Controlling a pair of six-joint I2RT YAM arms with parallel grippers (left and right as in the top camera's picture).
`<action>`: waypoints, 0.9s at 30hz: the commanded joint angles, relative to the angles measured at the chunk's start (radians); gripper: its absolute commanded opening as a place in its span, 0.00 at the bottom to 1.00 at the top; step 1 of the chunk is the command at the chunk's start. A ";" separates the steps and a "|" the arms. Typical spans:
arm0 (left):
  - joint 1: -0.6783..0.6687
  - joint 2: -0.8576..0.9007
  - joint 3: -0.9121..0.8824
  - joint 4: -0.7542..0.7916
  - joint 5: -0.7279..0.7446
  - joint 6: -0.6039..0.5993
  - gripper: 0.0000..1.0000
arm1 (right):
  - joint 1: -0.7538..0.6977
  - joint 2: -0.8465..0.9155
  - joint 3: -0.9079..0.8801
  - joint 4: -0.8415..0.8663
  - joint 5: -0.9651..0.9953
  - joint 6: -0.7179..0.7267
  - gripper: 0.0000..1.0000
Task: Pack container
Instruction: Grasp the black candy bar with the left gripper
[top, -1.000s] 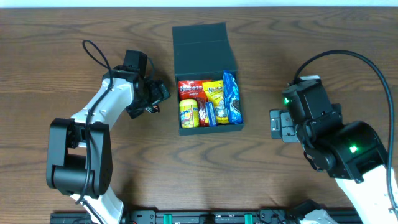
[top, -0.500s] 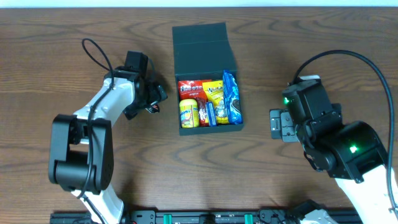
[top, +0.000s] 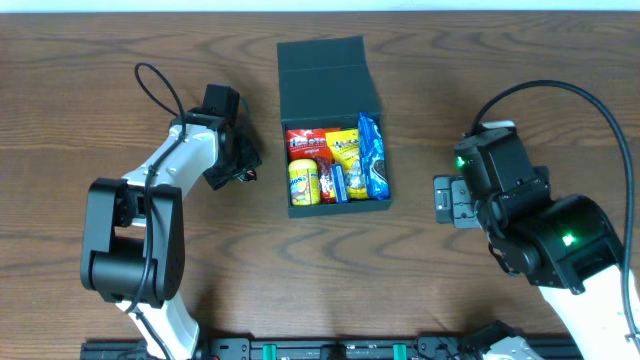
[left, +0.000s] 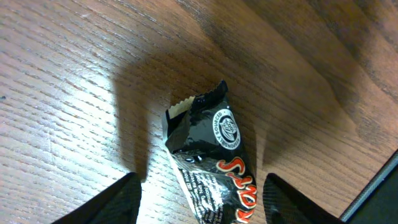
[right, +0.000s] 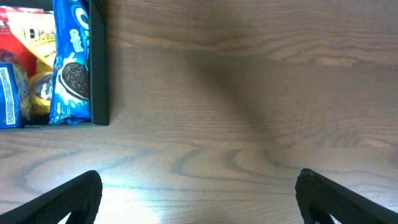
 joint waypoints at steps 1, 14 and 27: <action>0.003 0.005 -0.003 -0.007 -0.017 0.003 0.55 | -0.007 0.000 -0.001 0.002 0.006 0.007 0.99; 0.003 0.005 -0.003 -0.007 -0.015 0.003 0.34 | -0.007 0.000 -0.001 0.001 0.006 0.007 0.99; 0.003 0.004 -0.002 -0.006 -0.018 0.003 0.06 | -0.007 0.000 -0.001 0.001 0.006 0.007 0.99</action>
